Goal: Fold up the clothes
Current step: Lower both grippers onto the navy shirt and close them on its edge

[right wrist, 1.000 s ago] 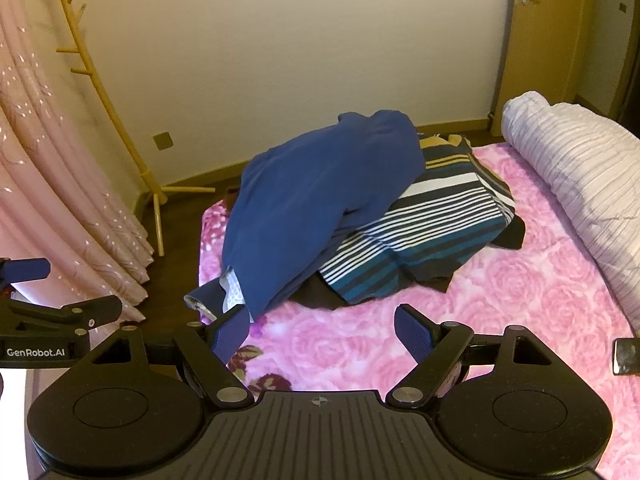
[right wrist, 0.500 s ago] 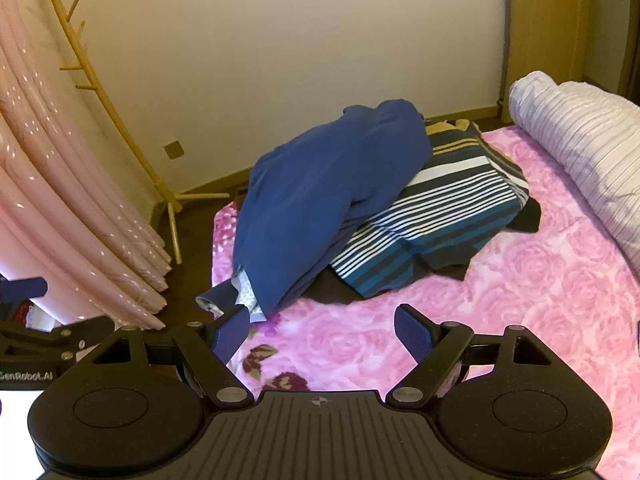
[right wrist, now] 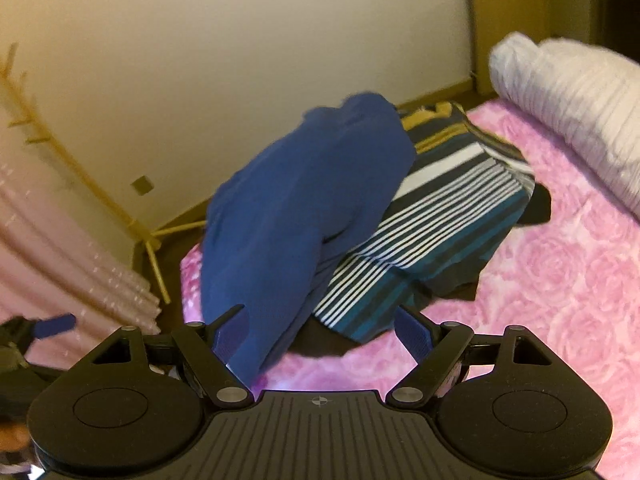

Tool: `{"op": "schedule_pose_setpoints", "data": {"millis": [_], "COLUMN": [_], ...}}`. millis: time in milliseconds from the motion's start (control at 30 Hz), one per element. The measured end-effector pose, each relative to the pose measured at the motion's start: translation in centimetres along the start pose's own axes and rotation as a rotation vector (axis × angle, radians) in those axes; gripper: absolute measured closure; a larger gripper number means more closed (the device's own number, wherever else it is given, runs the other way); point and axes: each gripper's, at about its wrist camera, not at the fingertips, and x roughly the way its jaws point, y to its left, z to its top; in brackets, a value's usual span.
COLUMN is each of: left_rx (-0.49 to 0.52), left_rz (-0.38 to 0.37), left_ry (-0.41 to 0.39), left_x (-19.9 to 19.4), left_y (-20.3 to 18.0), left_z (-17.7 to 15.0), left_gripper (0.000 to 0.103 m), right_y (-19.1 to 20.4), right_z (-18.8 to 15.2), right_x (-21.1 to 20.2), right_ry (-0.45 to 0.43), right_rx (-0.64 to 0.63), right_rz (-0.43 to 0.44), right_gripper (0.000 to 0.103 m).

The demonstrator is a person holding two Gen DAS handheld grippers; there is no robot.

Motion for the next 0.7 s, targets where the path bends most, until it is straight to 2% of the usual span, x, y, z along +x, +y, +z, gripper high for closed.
{"op": "schedule_pose_setpoints", "data": {"millis": [133,267,300,433,467,500,533,567,600,700], "left_rx": [0.011,0.021,0.009,-0.022,-0.027,-0.015,-0.003,0.008,0.032,0.093], "left_rz": [-0.131,-0.263,-0.294,-0.378,-0.397,-0.398,-0.4,-0.401,-0.389,-0.372], "left_ry": [0.031,0.062,0.067,0.087,0.093,0.091,0.089,0.087,0.065,-0.012], "left_x": [5.8,11.6,12.5,15.3,15.8,15.7,15.5,15.3,14.4,11.5], "left_y": [2.6,5.2,5.7,7.0,7.2,7.1,6.9,6.7,6.4,5.4], "left_z": [1.3,2.6,2.8,3.2,3.3,3.3,3.3,3.3,3.4,3.9], "left_gripper": [0.003,0.013,0.017,0.022,0.03,0.046,0.059,0.09,0.101,0.102], "right_y": [0.0,-0.1,-0.3,-0.6,-0.7,-0.8,-1.0,-1.0,-1.0,-0.7], "right_z": [1.2,1.9,2.0,2.8,2.9,3.1,3.3,3.4,3.5,4.0], "right_x": [5.5,10.7,11.8,14.6,15.1,15.3,15.5,15.4,15.3,13.5], "right_ry": [0.051,0.065,0.061,0.043,0.041,0.044,0.048,0.052,0.055,0.035], "right_rx": [0.042,0.081,0.093,0.145,0.159,0.179,0.201,0.213,0.216,0.188], "right_rz": [0.017,0.032,0.038,0.057,0.07,0.077,0.082,0.089,0.092,0.085], "right_gripper": [0.021,0.021,0.021,0.021,0.021,0.021,0.024,0.051,0.064,0.084]}}
